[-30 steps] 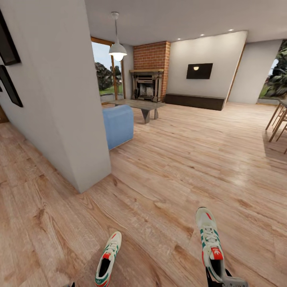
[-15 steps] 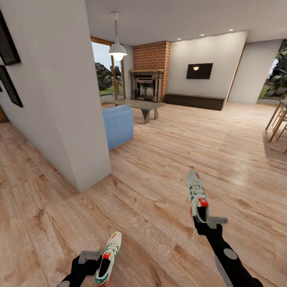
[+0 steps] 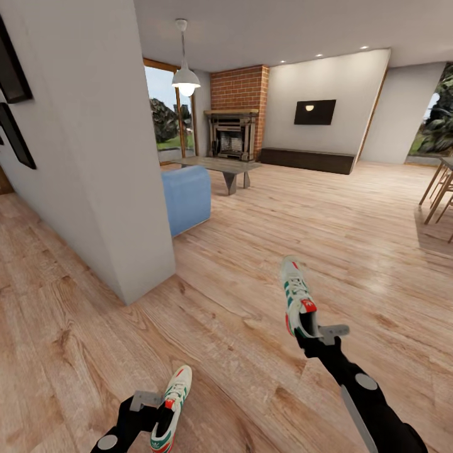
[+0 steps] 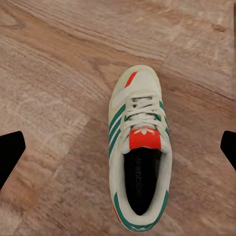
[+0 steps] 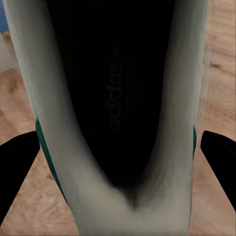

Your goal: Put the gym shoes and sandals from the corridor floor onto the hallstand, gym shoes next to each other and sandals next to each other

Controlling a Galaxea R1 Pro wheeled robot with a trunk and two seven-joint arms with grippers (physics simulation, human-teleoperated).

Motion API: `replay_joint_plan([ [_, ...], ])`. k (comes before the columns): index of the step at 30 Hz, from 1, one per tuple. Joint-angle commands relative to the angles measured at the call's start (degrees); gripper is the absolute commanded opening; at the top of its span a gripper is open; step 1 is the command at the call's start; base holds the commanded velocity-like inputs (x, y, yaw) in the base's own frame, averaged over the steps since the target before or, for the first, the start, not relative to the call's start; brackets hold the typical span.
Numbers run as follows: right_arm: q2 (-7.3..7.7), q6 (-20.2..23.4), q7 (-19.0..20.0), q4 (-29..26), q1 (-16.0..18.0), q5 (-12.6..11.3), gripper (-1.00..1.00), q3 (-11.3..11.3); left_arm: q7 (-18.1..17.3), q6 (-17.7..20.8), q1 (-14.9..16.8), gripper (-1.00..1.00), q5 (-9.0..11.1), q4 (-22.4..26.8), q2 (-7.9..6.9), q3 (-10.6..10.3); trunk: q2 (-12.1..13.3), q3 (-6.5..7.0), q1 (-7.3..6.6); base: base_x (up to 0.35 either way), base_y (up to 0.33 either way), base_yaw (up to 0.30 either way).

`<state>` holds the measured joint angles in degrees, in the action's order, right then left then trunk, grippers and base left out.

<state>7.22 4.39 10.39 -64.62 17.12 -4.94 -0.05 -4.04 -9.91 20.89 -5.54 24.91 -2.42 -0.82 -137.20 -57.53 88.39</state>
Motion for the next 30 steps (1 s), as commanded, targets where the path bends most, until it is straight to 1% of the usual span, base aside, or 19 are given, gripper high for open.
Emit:
replay_joint_plan([
  [1,0.03,0.41,0.83,-0.17,0.02,-0.48,-1.0,-0.07,0.07,-0.44,0.01,1.0,-0.61,-0.02,-0.03,-0.1,-0.02,-0.05,-0.01,0.0,0.0,0.0],
  [8,0.19,0.69,2.98,-0.52,0.02,-0.41,-1.0,-0.54,0.02,-0.82,0.01,1.0,-0.58,0.28,0.12,-0.57,-0.02,-0.05,-0.01,0.0,0.0,0.0],
  [10,0.31,0.74,3.1,-0.56,0.02,-0.37,-1.0,-1.57,0.01,-0.67,0.07,1.0,-0.57,0.56,0.26,-0.66,-0.82,-0.41,0.43,0.0,0.0,0.0],
  [11,0.53,0.76,3.15,-0.57,0.02,-0.36,-1.0,-2.79,0.01,-0.59,0.12,1.0,-0.58,0.66,0.36,-0.7,-1.22,-0.59,0.65,0.0,0.0,0.0],
  [12,0.65,0.77,3.17,-0.58,0.02,-0.37,-1.0,-3.52,0.0,-0.56,0.13,1.0,-0.6,0.7,0.42,-0.71,-1.62,-0.77,0.87,0.0,0.0,0.0],
  [13,0.9,0.79,3.19,-0.58,0.02,-0.39,-1.0,-5.01,0.03,-0.51,0.21,1.0,-0.64,0.75,0.51,-0.73,-2.03,-0.97,1.09,0.0,0.0,0.0],
  [17,1.38,1.92,3.23,-0.9,0.02,-0.41,-1.0,-8.53,0.12,-0.39,0.49,1.0,-0.74,0.61,0.64,-0.71,-3.63,-1.92,1.97,0.0,0.0,0.0],
  [23,1.46,2.72,3.23,-1.8,0.02,-0.35,-1.0,-9.07,0.37,-0.88,0.49,1.0,-0.65,0.12,0.62,-0.34,-6.04,-3.51,3.28,0.0,0.0,0.0],
  [30,1.48,2.8,3.28,-2.09,0.02,-0.33,-1.0,-9.09,0.71,-1.2,0.47,1.0,-0.38,0.04,0.65,-0.31,-6.13,-5.69,3.46,0.0,0.0,0.0],
])
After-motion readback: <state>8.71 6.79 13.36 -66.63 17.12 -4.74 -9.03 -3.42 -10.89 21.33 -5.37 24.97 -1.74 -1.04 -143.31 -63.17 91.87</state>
